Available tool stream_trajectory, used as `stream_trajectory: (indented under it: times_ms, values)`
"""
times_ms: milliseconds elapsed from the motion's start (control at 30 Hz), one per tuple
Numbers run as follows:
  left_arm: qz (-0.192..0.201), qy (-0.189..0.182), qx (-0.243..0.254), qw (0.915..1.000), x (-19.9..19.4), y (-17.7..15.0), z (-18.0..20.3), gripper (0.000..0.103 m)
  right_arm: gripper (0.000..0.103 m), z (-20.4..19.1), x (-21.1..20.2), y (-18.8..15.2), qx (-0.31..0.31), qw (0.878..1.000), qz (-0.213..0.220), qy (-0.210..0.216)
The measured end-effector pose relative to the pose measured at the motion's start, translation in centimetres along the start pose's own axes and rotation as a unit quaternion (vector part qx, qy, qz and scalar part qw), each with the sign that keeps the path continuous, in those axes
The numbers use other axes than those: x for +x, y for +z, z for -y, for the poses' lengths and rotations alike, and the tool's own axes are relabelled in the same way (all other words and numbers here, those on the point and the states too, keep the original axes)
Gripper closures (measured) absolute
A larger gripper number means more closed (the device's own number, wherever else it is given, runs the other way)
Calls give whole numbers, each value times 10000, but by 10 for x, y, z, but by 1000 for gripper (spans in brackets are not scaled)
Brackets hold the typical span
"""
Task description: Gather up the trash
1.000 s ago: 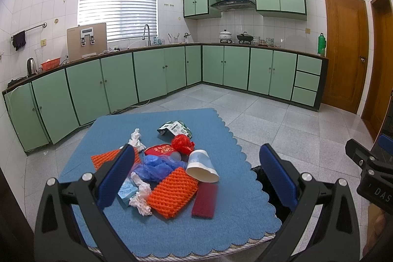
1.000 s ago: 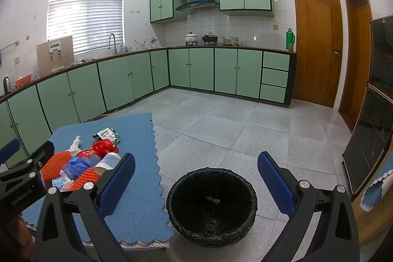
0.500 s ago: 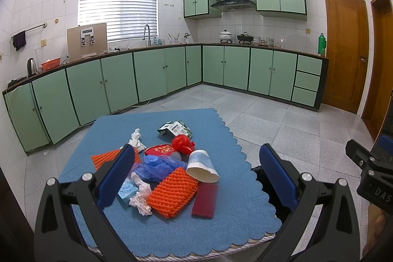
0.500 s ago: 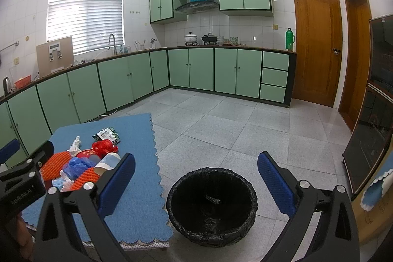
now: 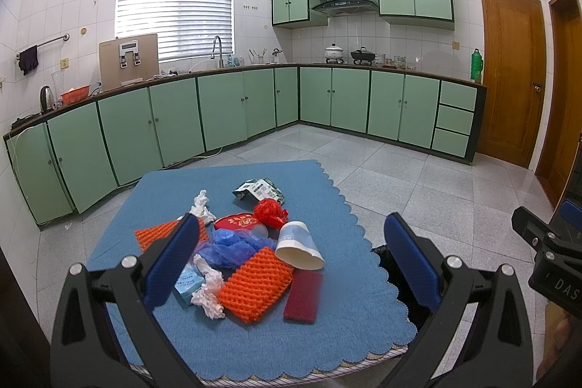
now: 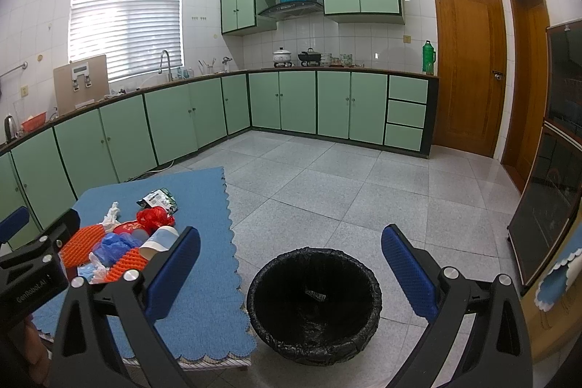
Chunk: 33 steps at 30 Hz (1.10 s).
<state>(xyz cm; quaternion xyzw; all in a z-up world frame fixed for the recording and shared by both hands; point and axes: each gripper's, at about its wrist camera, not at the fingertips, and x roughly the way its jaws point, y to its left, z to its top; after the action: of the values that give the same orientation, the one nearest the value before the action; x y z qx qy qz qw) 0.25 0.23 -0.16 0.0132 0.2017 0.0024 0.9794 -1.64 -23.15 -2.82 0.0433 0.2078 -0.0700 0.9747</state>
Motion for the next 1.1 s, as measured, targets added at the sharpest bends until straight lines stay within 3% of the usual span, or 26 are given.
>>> stream_trajectory:
  times_ms: [833,1100]
  values:
    - [-5,20,-5,10000,2,0,-3,5,6,1,3,-1,53,10000,-5,-5]
    - [-56,547,-228,9982,26,2,-50,5,6,-23,26,2,14,9998,-57,190]
